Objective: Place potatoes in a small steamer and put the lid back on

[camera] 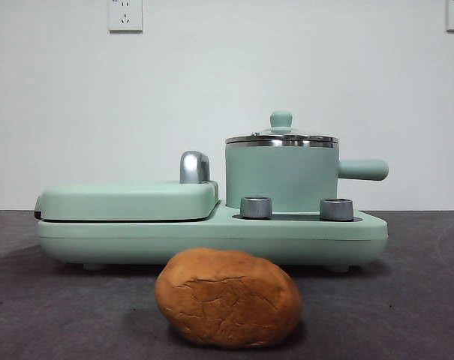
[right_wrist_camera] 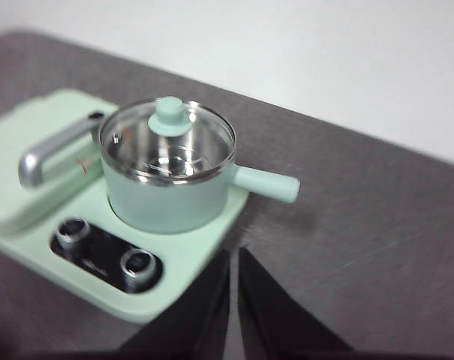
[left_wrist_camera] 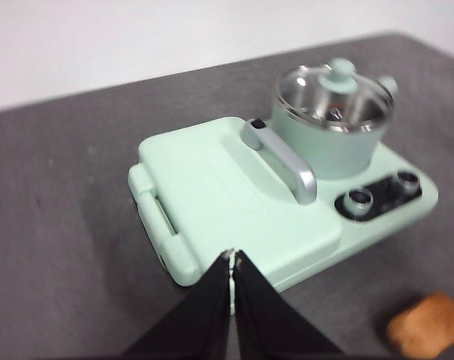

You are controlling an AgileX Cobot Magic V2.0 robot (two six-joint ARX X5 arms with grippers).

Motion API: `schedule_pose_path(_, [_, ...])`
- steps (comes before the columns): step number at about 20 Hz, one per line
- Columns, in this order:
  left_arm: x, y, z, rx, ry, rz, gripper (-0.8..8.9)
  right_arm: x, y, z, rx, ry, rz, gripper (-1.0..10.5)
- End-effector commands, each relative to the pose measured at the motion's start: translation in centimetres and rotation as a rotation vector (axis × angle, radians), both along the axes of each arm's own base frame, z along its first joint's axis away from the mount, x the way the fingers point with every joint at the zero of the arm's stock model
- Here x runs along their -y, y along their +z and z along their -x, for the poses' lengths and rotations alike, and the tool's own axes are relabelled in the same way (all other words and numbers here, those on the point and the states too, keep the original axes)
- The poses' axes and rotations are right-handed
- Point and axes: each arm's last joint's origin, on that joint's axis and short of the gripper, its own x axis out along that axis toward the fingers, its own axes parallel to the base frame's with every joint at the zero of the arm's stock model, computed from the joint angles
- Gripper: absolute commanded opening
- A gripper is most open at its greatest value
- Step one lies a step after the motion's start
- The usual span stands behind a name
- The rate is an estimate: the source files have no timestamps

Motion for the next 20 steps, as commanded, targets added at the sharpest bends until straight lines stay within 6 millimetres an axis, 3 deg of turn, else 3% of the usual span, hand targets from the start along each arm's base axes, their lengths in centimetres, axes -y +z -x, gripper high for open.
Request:
schedule_pose_path(1, [0.2, 0.9, 0.2, 0.108, -0.082, -0.145, 0.06, 0.0, 1.2, 0.3, 0.086, 0.059, 0.178, 0.2])
schedule_pose_path(5, [0.4, 1.2, 0.2, 0.129, -0.11, -0.143, 0.19, -0.1, 1.6, 0.3, 0.102, 0.067, 0.189, 0.6])
schedule_pose_path(8, [0.5, 1.2, 0.2, 0.124, -0.121, -0.135, 2.1, -0.1, 1.6, 0.3, 0.097, 0.073, 0.179, 2.4])
schedule_pose_path(10, [0.6, 1.3, 0.2, 0.116, -0.117, -0.108, 3.22, -0.2, 1.6, 0.3, 0.088, 0.07, 0.155, 2.8])
schedule_pose_path(20, [1.1, 2.5, -1.4, 0.166, -0.104, 0.026, 3.19, -0.3, 1.6, 0.3, 0.062, 0.067, 0.097, 2.8])
